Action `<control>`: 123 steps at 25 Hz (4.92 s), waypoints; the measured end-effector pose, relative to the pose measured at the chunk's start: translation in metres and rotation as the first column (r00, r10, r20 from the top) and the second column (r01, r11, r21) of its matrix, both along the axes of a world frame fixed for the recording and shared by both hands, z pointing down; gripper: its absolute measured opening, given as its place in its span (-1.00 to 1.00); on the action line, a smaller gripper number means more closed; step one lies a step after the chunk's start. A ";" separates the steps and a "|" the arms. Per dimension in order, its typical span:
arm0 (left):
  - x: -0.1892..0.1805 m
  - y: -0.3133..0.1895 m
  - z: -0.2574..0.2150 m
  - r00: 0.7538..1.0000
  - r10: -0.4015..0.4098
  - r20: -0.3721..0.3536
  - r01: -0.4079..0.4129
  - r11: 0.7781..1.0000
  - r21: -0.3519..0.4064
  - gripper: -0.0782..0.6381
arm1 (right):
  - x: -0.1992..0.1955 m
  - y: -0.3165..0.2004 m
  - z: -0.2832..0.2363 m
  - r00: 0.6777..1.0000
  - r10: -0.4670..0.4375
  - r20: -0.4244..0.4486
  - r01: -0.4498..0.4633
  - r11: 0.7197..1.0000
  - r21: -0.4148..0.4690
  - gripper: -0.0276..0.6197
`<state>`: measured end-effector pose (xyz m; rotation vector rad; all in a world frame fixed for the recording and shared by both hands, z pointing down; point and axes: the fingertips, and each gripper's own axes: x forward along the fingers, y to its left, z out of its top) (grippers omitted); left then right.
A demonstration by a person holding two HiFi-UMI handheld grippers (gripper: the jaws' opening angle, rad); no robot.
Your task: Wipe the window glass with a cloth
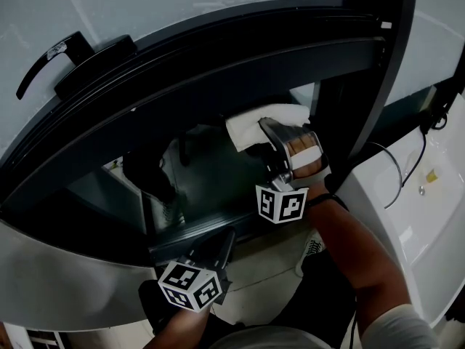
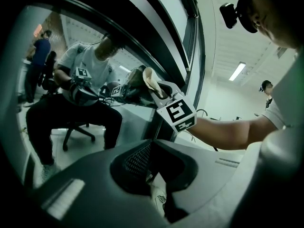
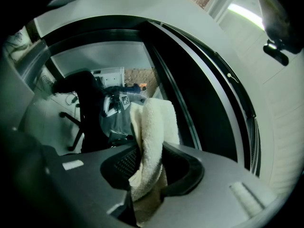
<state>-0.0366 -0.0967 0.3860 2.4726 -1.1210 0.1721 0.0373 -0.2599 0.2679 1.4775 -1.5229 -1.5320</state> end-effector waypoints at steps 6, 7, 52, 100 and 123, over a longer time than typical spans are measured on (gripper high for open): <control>0.001 -0.002 0.005 1.000 0.005 0.007 -0.005 1.000 -0.008 -0.73 | 0.000 0.000 0.008 1.000 -0.001 0.007 0.001 1.000 0.000 -0.61; 0.001 -0.002 0.006 1.000 0.006 0.007 -0.006 1.000 -0.009 -0.73 | 0.000 0.000 0.009 1.000 -0.001 0.008 0.001 1.000 0.001 -0.61; 0.002 -0.010 0.041 1.000 0.008 0.009 -0.008 0.998 -0.070 -0.73 | -0.001 0.000 0.090 1.000 -0.005 -0.008 0.005 0.999 -0.048 -0.52; -0.006 -0.014 0.073 0.999 0.001 0.049 0.004 0.994 -0.108 -0.73 | -0.012 0.007 0.172 0.998 -0.026 0.052 0.035 0.981 -0.188 -0.61; -0.005 -0.009 0.068 0.998 0.002 0.065 0.004 0.995 -0.101 -0.73 | -0.017 0.008 0.206 0.997 -0.041 0.064 0.060 0.942 -0.331 -0.63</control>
